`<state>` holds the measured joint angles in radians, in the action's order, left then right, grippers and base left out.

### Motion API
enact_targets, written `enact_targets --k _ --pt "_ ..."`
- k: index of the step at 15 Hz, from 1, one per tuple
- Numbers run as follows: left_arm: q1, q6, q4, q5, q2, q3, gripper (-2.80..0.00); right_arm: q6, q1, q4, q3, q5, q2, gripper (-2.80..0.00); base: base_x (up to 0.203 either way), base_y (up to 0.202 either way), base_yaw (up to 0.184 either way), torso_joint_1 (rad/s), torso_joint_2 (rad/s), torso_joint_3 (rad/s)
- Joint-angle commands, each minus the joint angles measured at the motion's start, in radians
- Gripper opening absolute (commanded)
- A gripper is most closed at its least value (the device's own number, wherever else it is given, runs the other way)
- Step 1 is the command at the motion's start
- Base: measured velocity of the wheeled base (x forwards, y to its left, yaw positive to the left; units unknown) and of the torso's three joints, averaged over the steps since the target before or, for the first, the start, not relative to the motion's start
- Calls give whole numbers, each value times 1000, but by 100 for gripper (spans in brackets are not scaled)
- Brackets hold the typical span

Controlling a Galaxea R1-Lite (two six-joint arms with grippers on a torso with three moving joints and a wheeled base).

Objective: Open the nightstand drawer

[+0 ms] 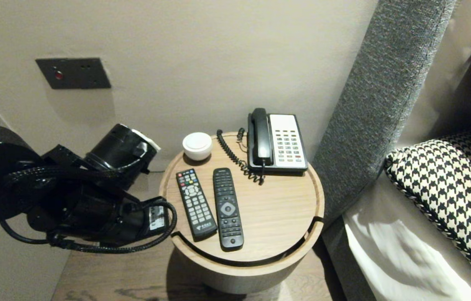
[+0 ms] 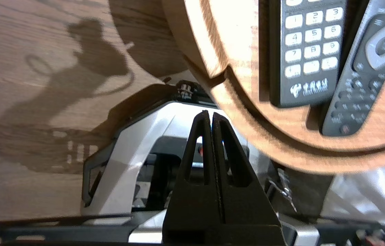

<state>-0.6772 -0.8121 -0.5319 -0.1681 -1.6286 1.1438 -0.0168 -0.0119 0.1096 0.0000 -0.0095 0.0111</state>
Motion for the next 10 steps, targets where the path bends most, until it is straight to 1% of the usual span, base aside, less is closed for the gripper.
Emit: enact_targets --k 1,3,10 --pt "-7 -7 9 -24 -61 12 -280 0 0 1 40 0 0 -280 0 0 0 0 0 0" --pt "-15 -7 33 -37 -79 16 -280 0 0 1 40 0 0 -280 0 0 0 0 0 0" --pt "-46 -10 47 -38 -129 45 -280 0 0 1 40 0 0 -280 0 0 0 0 0 0"
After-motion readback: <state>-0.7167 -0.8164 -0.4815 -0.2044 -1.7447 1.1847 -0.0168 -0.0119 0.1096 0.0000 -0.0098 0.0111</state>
